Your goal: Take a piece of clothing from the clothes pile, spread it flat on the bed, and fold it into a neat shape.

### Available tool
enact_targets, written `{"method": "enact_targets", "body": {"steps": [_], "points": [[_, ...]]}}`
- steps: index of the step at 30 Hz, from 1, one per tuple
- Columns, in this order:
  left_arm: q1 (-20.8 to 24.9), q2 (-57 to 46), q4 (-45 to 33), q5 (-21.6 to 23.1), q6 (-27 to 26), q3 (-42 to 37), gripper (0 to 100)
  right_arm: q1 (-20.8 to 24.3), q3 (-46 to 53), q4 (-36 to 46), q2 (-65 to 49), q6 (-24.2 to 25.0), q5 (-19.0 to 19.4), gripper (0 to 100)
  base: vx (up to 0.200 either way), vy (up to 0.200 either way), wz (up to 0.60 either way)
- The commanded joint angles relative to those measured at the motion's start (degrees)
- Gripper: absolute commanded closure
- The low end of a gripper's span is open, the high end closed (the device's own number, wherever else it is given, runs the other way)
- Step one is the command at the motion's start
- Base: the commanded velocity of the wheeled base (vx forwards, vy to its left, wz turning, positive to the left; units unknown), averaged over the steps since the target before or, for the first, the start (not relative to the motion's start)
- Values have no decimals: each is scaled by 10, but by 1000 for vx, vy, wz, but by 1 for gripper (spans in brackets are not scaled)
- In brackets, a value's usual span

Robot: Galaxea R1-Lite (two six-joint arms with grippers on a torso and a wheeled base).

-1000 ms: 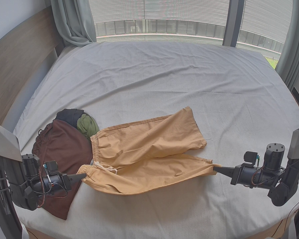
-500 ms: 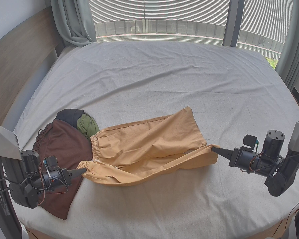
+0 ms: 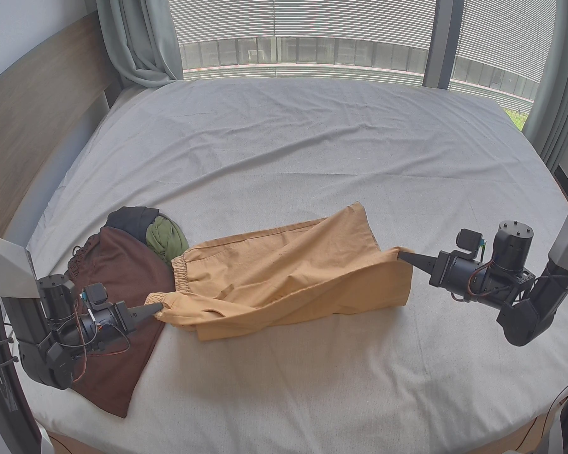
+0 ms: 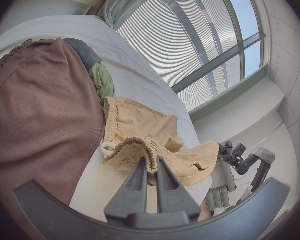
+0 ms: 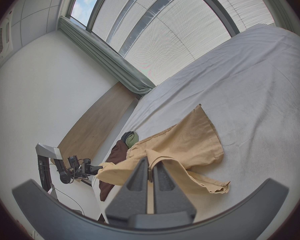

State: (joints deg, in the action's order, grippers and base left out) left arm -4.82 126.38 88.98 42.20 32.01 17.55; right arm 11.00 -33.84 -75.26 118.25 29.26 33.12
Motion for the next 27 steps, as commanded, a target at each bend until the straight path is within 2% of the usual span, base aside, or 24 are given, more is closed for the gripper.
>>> {"method": "enact_targets", "body": {"steps": [1,7,22,27], "points": [[10,-9,1,-18,12,13,100,-4,-36,21,-1,0,0,100,0,0,0],[24,-7,1,-46,38,28,100,-5,-85,77,-12,0,0,100,0,0,0],[24,-5,1,-56,62,42,100,-5,-202,195,-10,-2,-4,100,0,0,0],[24,-3,1,-78,79,56,100,-6,-253,238,1,-2,-7,100,0,0,0]]}}
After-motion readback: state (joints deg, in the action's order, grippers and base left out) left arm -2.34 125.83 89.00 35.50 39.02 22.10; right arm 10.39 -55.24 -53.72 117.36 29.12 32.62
